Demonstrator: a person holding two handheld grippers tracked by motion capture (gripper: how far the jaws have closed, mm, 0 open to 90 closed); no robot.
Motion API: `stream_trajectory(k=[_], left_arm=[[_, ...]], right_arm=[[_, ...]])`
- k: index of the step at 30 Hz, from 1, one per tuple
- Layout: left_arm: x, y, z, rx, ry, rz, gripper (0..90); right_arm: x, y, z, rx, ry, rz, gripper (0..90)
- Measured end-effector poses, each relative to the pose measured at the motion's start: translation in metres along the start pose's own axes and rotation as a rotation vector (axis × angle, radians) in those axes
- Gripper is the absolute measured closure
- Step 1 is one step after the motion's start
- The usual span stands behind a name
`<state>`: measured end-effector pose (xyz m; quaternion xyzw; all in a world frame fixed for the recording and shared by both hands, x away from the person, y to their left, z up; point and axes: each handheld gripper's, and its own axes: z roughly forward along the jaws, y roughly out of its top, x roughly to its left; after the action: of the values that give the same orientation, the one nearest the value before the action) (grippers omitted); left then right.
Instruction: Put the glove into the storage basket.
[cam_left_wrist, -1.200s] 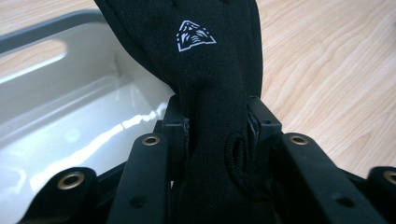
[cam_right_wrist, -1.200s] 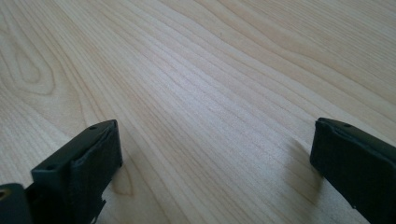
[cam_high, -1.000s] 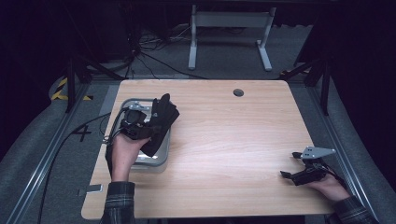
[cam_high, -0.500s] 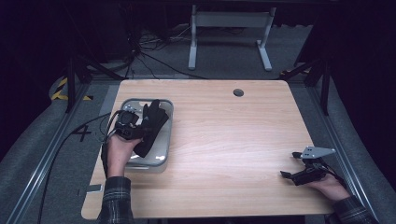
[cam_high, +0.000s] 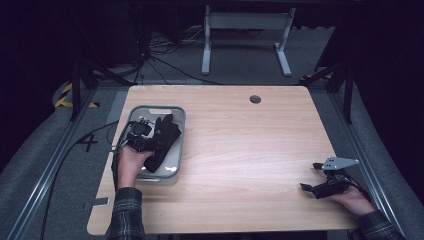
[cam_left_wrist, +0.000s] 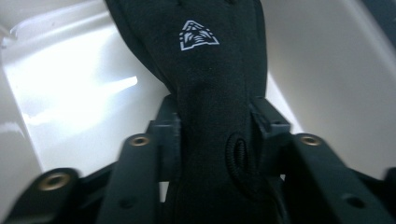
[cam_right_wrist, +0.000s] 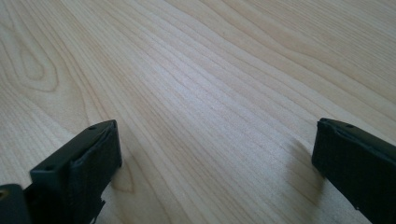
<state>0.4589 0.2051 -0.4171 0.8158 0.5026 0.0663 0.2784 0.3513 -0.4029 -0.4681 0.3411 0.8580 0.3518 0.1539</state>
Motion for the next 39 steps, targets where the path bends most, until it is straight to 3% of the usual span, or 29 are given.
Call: stream_trajectory(k=[3,5,11,13,15,25,39], left_arm=[[0.002,-0.001,0.004,0.02,0.019,-0.017,40.5],[0.005,-0.001,0.005,0.019,0.033,-0.027,36.6],[0.006,-0.001,-0.007,-0.056,0.058,-0.03,20.7],[0.003,0.0,-0.014,-0.098,0.033,-0.028,17.4],[-0.001,0.001,-0.02,-0.125,0.023,-0.011,15.9],[-0.028,0.013,-0.033,-0.164,-0.013,0.037,13.7],[-0.072,0.029,-0.033,-0.202,-0.064,0.125,10.7]], right_arm=[[0.0,0.0,0.0,0.0,0.0,0.0,1.9],[0.0,0.0,0.0,0.0,0.0,0.0,1.9],[0.0,0.0,0.0,0.0,0.0,0.0,1.9],[0.0,0.0,0.0,0.0,0.0,0.0,1.9],[0.0,0.0,0.0,0.0,0.0,0.0,1.9],[0.0,0.0,0.0,0.0,0.0,0.0,1.9],[0.0,0.0,0.0,0.0,0.004,-0.004,1.9]])
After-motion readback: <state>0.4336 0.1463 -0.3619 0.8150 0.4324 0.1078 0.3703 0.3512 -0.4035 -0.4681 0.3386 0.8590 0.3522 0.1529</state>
